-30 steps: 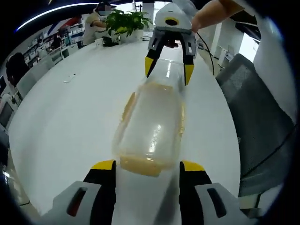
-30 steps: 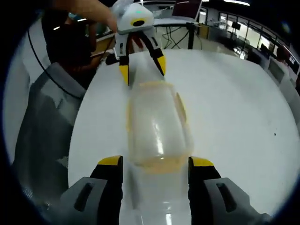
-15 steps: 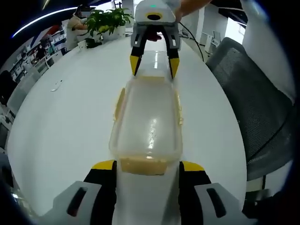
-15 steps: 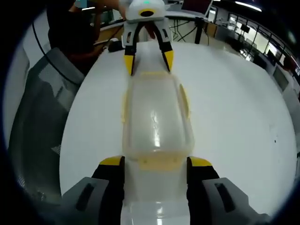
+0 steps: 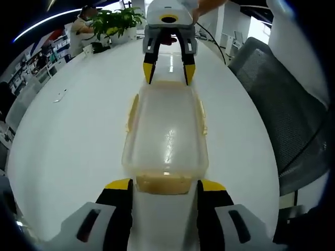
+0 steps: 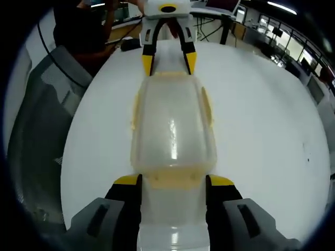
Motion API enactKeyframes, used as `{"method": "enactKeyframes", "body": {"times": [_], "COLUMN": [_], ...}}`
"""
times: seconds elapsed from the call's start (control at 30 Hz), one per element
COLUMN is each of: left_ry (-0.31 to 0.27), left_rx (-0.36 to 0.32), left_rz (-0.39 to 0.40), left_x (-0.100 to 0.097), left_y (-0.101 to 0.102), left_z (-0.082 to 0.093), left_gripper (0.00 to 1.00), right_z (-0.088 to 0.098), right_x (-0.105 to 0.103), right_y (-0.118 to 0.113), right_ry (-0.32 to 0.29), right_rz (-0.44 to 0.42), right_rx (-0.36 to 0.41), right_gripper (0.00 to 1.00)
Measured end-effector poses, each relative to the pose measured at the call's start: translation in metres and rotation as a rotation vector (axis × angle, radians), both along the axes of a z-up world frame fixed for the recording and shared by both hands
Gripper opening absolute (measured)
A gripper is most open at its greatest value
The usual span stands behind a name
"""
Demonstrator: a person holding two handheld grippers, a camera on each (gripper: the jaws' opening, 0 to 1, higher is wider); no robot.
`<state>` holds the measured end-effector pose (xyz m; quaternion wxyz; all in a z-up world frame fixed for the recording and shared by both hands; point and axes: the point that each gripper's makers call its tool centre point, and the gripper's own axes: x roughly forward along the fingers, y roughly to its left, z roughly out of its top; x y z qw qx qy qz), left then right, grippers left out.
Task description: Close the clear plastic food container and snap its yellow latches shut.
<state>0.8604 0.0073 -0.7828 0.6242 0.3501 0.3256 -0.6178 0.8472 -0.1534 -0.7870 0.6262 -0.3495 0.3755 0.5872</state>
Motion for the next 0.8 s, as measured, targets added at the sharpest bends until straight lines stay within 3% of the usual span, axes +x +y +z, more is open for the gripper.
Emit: {"method": "enactKeyframes", "body": {"times": [0.8], "left_ry": [0.012], "left_rx": [-0.019], "left_rz": [-0.02], "left_x": [0.0013], "left_y": [-0.0032], "left_z": [-0.0023], "left_gripper": [0.39], "right_z": [-0.0037], "right_x": [-0.0004], "right_y": [0.0006], "right_ry": [-0.01], "right_rz": [0.022], "right_rx": [-0.006], "right_gripper": [0.41]}}
